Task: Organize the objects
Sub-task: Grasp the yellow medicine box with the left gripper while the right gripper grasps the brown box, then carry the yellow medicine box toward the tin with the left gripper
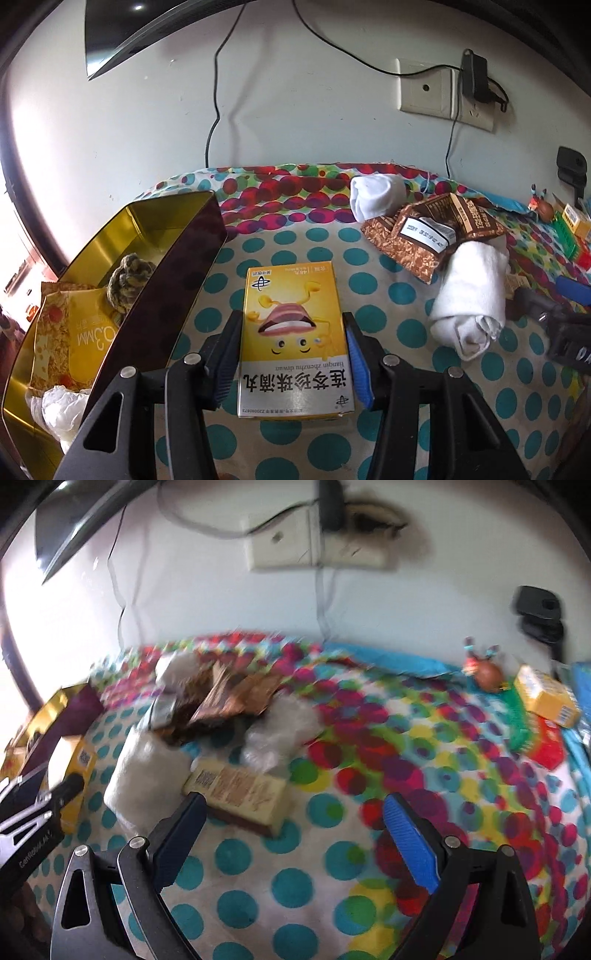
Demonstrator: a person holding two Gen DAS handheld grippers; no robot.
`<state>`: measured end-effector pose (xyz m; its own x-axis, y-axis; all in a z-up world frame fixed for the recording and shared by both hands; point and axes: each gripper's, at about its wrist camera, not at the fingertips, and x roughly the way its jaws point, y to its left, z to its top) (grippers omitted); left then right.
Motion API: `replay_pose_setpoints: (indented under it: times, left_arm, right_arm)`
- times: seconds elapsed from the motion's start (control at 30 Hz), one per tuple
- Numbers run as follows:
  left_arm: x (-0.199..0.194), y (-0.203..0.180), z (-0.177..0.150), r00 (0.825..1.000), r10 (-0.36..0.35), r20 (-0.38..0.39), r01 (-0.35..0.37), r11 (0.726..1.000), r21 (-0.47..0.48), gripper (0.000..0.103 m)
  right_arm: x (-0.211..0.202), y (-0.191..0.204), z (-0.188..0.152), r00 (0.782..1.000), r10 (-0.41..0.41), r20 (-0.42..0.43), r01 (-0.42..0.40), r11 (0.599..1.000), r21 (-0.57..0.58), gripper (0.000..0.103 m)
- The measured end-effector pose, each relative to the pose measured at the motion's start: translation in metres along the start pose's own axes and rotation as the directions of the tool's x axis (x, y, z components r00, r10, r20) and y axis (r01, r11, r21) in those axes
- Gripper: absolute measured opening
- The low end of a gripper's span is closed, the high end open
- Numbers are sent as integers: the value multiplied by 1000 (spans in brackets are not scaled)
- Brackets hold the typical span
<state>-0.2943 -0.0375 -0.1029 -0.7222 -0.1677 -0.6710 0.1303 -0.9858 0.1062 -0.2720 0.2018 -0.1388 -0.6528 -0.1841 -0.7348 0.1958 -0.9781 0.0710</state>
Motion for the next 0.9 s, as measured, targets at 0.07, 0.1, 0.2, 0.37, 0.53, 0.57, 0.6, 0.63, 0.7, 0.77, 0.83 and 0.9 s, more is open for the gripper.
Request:
replay_pose_setpoints:
  times: [0.07, 0.1, 0.2, 0.37, 0.53, 0.57, 0.6, 0.63, 0.7, 0.77, 0.83, 0.9]
  left_arm:
    - [-1, -1, 0, 1000, 2, 9, -2, 1000, 4, 52]
    - [-1, 0, -1, 1000, 2, 10, -2, 1000, 0, 52]
    - [1, 5, -2, 1000, -4, 2, 4, 1000, -25, 52]
    - [4, 7, -3, 1000, -8, -12, 7, 999, -36, 52]
    - [1, 4, -3, 1000, 3, 3, -3, 1000, -18, 52]
    - [0, 5, -3, 1000, 4, 7, -4, 1000, -20, 52]
    - [-1, 6, -3, 1000, 4, 10, -4, 1000, -24, 52]
    - [-2, 7, -3, 1000, 4, 13, -4, 1000, -30, 52]
    - [-1, 8, -3, 1000, 6, 14, -6, 999, -37, 52]
    - [-1, 8, -3, 1000, 10, 14, -9, 999, -36, 52]
    - [-1, 7, -4, 1000, 14, 18, -14, 999, -31, 52]
    - [-1, 7, -4, 1000, 18, 21, -17, 999, -27, 52]
  right_arm:
    - [11, 9, 1, 998, 28, -63, -31, 998, -52, 94]
    - [15, 14, 2, 995, 48, -82, -55, 995, -83, 88]
    - [18, 25, 1, 996, 30, -88, -42, 989, -140, 45]
    - [9, 26, -1, 996, 68, -52, -74, 987, -141, 29]
    - [-17, 7, -2, 996, 59, 70, -55, 997, -58, 29]
    - [-20, 6, -2, 995, 45, 85, -41, 998, -52, 29]
    - [-22, 6, -2, 995, 37, 94, -32, 998, -49, 29]
    - [-23, 6, -1, 995, 31, 99, -26, 999, -48, 29]
    - [-22, 7, 1, 995, 20, 97, -15, 999, -48, 29]
    - [-19, 7, 2, 997, 7, 83, -4, 999, -44, 29]
    - [-16, 4, 2, 997, 6, 73, -3, 999, -39, 29]
    - [-15, 0, 2, 998, 3, 64, -2, 1000, -23, 29]
